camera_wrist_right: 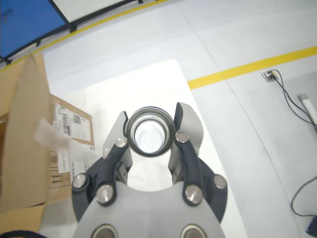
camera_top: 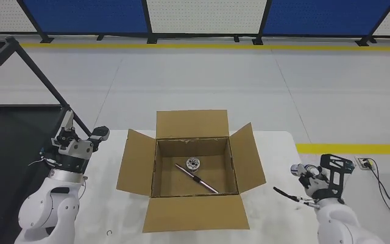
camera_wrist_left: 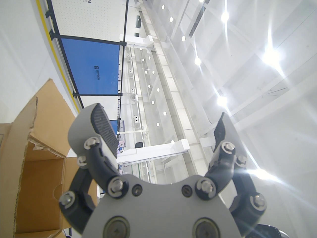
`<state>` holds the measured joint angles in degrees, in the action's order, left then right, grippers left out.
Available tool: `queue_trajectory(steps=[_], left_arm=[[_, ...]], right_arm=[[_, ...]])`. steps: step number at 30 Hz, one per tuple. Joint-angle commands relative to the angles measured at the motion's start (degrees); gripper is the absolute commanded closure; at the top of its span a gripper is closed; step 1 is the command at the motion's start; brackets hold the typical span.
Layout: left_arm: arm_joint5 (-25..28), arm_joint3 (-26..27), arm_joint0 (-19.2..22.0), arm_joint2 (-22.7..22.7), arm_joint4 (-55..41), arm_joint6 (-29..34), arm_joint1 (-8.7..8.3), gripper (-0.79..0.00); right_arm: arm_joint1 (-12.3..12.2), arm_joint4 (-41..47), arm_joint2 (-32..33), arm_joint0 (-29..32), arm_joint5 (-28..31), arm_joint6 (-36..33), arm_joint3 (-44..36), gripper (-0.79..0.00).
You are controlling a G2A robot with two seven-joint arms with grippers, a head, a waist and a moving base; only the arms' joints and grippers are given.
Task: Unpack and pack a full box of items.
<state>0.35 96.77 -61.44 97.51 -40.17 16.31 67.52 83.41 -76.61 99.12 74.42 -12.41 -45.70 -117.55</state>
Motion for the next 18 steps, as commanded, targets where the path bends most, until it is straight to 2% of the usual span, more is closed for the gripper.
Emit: queue_trajectory(steps=[1, 8, 14, 18], left_arm=[[0.00, 0.00, 0.00, 0.00, 0.00, 0.00, 0.00, -0.785], [0.00, 0.00, 0.00, 0.00, 0.00, 0.00, 0.00, -0.785], [0.00, 0.00, 0.00, 0.00, 0.00, 0.00, 0.00, -0.785], [0.00, 0.00, 0.00, 0.00, 0.00, 0.00, 0.00, -0.785]], right_arm=[[-0.20, -1.02, 0.20, -0.35, 0.27, -2.10, 1.97, 0.000], [-0.74, -1.04, 1.12, -1.56, 1.64, -6.61, 6.94, 0.000], [-1.00, 0.76, 0.70, -1.49, 3.56, -5.72, 10.26, 0.000], [-1.17, -1.22, -0.64, -1.03, 3.63, -4.79, 11.68, 0.000]])
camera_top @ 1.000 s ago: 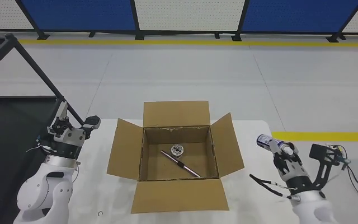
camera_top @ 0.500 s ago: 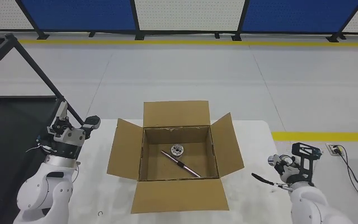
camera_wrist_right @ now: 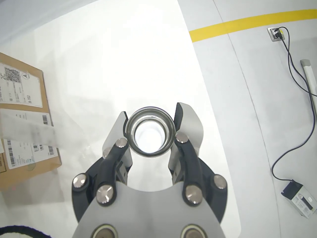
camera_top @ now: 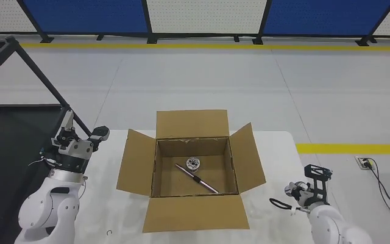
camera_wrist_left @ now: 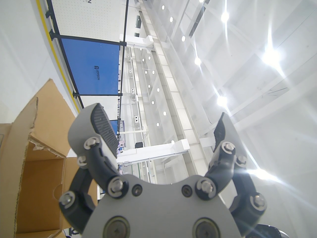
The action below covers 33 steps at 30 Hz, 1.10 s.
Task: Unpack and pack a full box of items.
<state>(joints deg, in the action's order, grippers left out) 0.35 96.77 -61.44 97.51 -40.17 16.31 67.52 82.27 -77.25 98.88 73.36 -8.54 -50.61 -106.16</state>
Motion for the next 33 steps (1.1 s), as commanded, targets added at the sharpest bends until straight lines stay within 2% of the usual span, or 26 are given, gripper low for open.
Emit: queue_trajectory(steps=[1, 20, 21, 24, 25, 27, 29, 33], left_arm=[[0.00, 0.00, 0.00, 0.00, 0.00, 0.00, 0.00, -0.785], [0.00, 0.00, 0.00, 0.00, 0.00, 0.00, 0.00, -0.785], [0.00, 0.00, 0.00, 0.00, 0.00, 0.00, 0.00, -0.785], [0.00, 0.00, 0.00, 0.00, 0.00, 0.00, 0.00, -0.785], [0.00, 0.00, 0.00, 0.00, 0.00, 0.00, 0.00, -0.785], [0.00, 0.00, 0.00, 0.00, 0.00, 0.00, 0.00, -0.785], [0.00, 0.00, 0.00, 0.00, 0.00, 0.00, 0.00, -0.785], [0.00, 0.00, 0.00, 0.00, 0.00, 0.00, 0.00, -0.785]], right_arm=[[-0.04, -1.16, -0.67, -0.04, -0.72, 0.29, 0.63, 0.000], [-0.69, -3.06, -2.83, -1.49, -1.18, -0.58, 5.41, 0.000], [-0.72, -3.04, -2.96, -1.49, -1.11, -0.66, 5.61, -0.080], [-0.81, -3.14, -3.27, -1.50, -1.07, -0.71, 5.96, -0.237], [-0.84, -3.17, -3.37, -1.49, -1.03, -0.70, 6.02, -0.323], [-0.90, -3.17, -3.49, -1.47, -0.98, -0.73, 6.04, -0.403], [-0.96, -3.13, -3.53, -1.43, -1.05, -0.69, 5.94, -0.785], [-1.04, -2.51, -3.29, -0.94, -1.77, -0.02, 4.69, -0.785]])
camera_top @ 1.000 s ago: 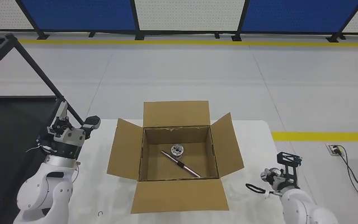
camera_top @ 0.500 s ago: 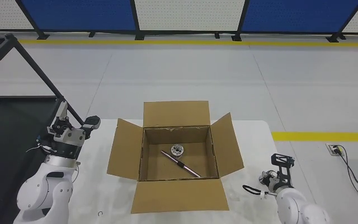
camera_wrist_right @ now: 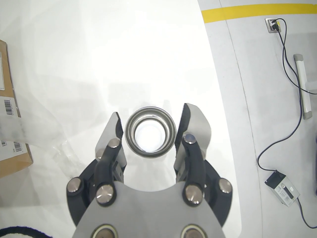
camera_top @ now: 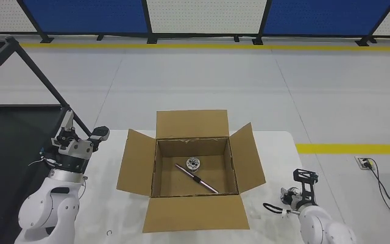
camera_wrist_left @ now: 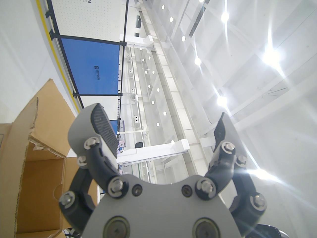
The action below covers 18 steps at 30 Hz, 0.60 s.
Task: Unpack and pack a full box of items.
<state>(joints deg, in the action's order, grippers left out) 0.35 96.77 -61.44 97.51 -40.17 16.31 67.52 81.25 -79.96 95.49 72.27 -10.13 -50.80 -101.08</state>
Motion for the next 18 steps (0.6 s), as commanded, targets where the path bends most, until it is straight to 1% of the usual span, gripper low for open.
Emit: queue_trajectory(steps=[1, 5, 9, 18], left_arm=[[0.00, 0.00, 0.00, 0.00, 0.00, 0.00, 0.00, -0.785], [0.00, 0.00, 0.00, 0.00, 0.00, 0.00, 0.00, -0.785], [0.00, 0.00, 0.00, 0.00, 0.00, 0.00, 0.00, -0.785], [0.00, 0.00, 0.00, 0.00, 0.00, 0.00, 0.00, -0.785]], right_arm=[[-0.05, 0.22, 0.21, 0.30, -0.40, 0.41, -0.88, -0.785], [-0.16, 0.81, 1.06, 0.95, -1.25, 1.57, -4.47, -0.785], [-0.30, 2.09, 2.21, 1.61, -1.33, 2.54, -10.49, -0.785], [-0.69, 3.57, 1.52, 1.33, 2.35, 4.81, -22.40, -0.785]])
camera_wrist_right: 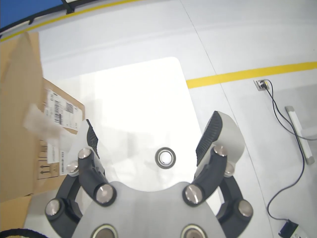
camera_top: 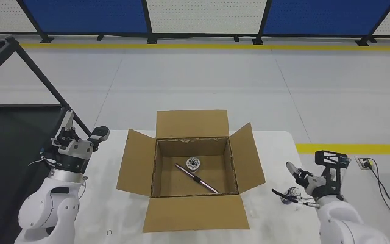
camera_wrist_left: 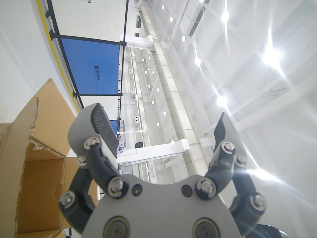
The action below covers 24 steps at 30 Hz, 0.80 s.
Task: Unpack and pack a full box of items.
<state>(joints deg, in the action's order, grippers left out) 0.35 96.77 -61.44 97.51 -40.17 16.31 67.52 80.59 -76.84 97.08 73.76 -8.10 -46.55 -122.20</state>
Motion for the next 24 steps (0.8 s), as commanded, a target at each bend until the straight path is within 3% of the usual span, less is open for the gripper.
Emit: queue_trajectory(steps=[1, 5, 18, 24], left_arm=[[0.00, 0.00, 0.00, 0.00, 0.00, 0.00, 0.00, -0.785], [0.00, 0.00, 0.00, 0.00, 0.00, 0.00, 0.00, -0.785], [0.00, 0.00, 0.00, 0.00, 0.00, 0.00, 0.00, -0.785], [-1.11, 0.59, -0.81, -0.06, 2.25, 0.93, -0.21, -0.785]], right_arm=[[-0.02, 1.56, -0.23, -0.21, 0.64, 1.13, -2.46, -0.785], [-0.10, 4.05, -0.09, 0.79, 2.31, 4.09, -6.42, -0.785], [-0.09, 4.51, -0.33, 0.77, 2.65, 4.59, -6.74, -0.785], [-0.43, 3.67, -7.00, -0.93, 10.51, 7.34, -8.56, -0.785]])
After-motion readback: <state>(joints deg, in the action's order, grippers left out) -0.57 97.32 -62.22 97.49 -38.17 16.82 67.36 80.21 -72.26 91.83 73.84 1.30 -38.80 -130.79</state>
